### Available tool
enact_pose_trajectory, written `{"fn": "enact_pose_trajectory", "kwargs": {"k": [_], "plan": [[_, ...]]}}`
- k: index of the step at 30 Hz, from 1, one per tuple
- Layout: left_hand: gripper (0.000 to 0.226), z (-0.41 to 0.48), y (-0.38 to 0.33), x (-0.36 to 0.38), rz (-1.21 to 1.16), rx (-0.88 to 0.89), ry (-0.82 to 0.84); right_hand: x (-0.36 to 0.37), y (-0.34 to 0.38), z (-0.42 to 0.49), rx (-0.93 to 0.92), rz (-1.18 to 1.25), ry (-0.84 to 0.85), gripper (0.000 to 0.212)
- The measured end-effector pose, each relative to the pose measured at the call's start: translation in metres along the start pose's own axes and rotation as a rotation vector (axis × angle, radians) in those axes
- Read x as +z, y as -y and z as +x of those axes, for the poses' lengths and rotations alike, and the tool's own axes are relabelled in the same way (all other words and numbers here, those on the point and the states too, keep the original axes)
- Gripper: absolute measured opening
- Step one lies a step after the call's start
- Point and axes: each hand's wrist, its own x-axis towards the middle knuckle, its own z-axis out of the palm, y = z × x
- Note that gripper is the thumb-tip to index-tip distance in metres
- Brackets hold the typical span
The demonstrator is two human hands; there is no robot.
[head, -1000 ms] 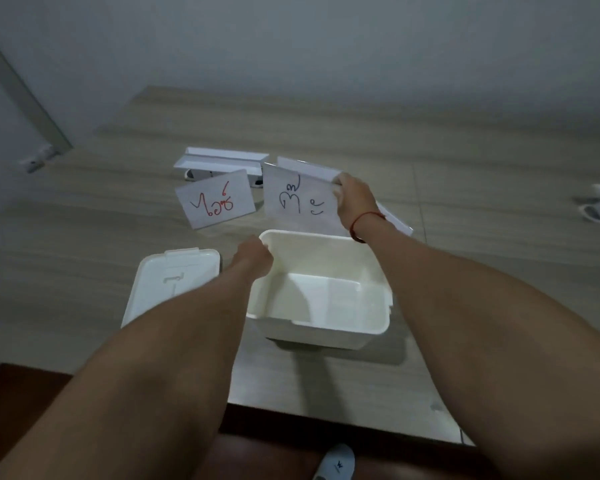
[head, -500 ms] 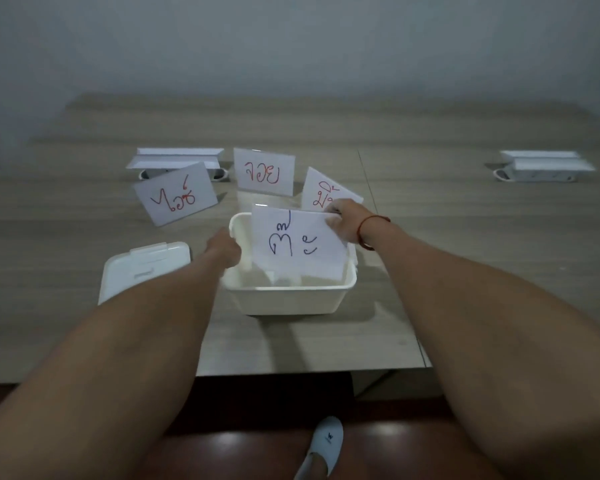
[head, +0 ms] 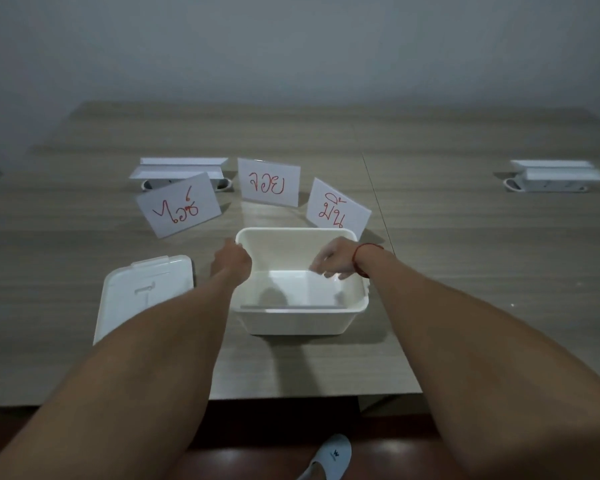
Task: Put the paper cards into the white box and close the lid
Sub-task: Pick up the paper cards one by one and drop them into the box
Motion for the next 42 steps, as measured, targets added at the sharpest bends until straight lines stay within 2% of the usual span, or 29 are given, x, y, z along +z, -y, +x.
{"fn": "enact_pose_trajectory", "kwargs": {"k": [4, 6, 9, 14, 19, 23, 26, 29, 33, 37, 42], "plan": [[0.044, 0.015, -0.010, 0.008, 0.049, 0.038, -0.070, -0.025, -0.001, 0.041, -0.040, 0.053, -0.449, 0.026], [0.044, 0.026, -0.015, 0.010, 0.066, 0.055, -0.098, -0.038, -0.002, 0.056, -0.031, -0.010, -0.590, 0.026], [0.042, 0.042, -0.025, 0.010, 0.109, 0.056, -0.134, -0.055, -0.003, 0.077, 0.004, -0.069, -0.700, 0.027], [0.042, 0.073, -0.039, 0.012, 0.183, 0.070, -0.186, -0.075, -0.004, 0.115, 0.118, -0.099, -0.700, 0.033], [0.043, 0.093, -0.045, 0.014, 0.193, 0.105, -0.190, -0.087, 0.000, 0.143, 0.317, 0.318, -0.574, 0.039], [0.043, 0.098, -0.045, 0.016, 0.197, 0.122, -0.184, -0.088, 0.001, 0.155, 0.361, 0.426, -0.560, 0.035], [0.045, 0.100, -0.044, 0.015, 0.192, 0.109, -0.151, -0.083, 0.006, 0.155, 0.280, 0.208, -0.655, 0.027], [0.046, 0.099, -0.040, 0.012, 0.145, 0.072, -0.079, -0.081, 0.013, 0.143, 0.102, -0.046, -0.763, 0.027], [0.040, 0.093, -0.034, 0.003, 0.075, 0.078, 0.057, -0.104, 0.027, 0.117, -0.064, -0.070, -0.820, 0.035], [0.040, 0.087, -0.032, -0.006, 0.051, 0.052, 0.113, -0.127, 0.049, 0.085, -0.164, -0.062, -0.830, 0.029], [0.041, 0.077, -0.031, -0.008, -0.057, 0.033, 0.118, -0.122, 0.055, 0.062, -0.211, -0.075, -0.673, 0.033]]}}
